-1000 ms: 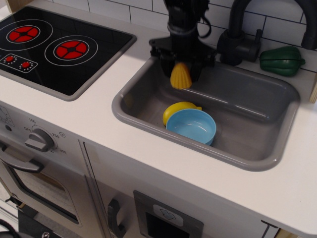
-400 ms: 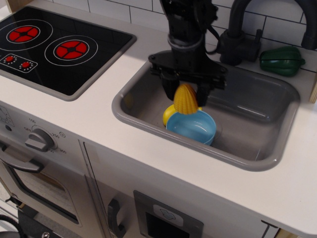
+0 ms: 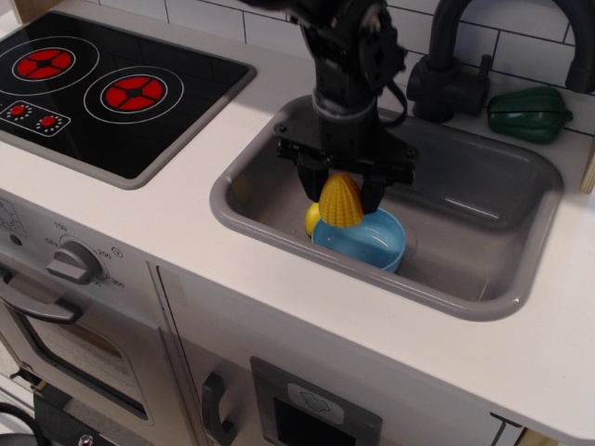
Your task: Put corn in bowl sink
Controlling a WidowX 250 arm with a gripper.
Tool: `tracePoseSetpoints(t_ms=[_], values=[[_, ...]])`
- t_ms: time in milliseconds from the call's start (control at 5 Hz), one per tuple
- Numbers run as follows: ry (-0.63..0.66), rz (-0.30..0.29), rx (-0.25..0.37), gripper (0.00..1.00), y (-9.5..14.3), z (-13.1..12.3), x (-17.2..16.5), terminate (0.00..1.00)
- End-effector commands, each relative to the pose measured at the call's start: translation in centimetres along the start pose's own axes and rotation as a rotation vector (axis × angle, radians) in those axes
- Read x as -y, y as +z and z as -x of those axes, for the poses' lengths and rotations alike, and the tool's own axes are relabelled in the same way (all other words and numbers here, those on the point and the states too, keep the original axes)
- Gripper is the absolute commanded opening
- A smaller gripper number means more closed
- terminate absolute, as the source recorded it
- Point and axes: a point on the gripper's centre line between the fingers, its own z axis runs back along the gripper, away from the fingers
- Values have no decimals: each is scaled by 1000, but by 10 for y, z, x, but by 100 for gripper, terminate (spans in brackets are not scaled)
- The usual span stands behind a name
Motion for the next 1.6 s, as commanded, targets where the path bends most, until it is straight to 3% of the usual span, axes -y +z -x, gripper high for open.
tracePoseSetpoints(t_ms=[0,200,600,1000,1200,1400], values=[[1,6,23,0,-7,-7,1,0],[0,-6,21,100,-11,-5,4,0],[38,-22,14,100,-2,-10,2,0],[143,-2,2,100,31,-25,-2,0],[183,-28,-24,100,51,-36,-14,0],[183,-28,-24,100,51,-36,-14,0]])
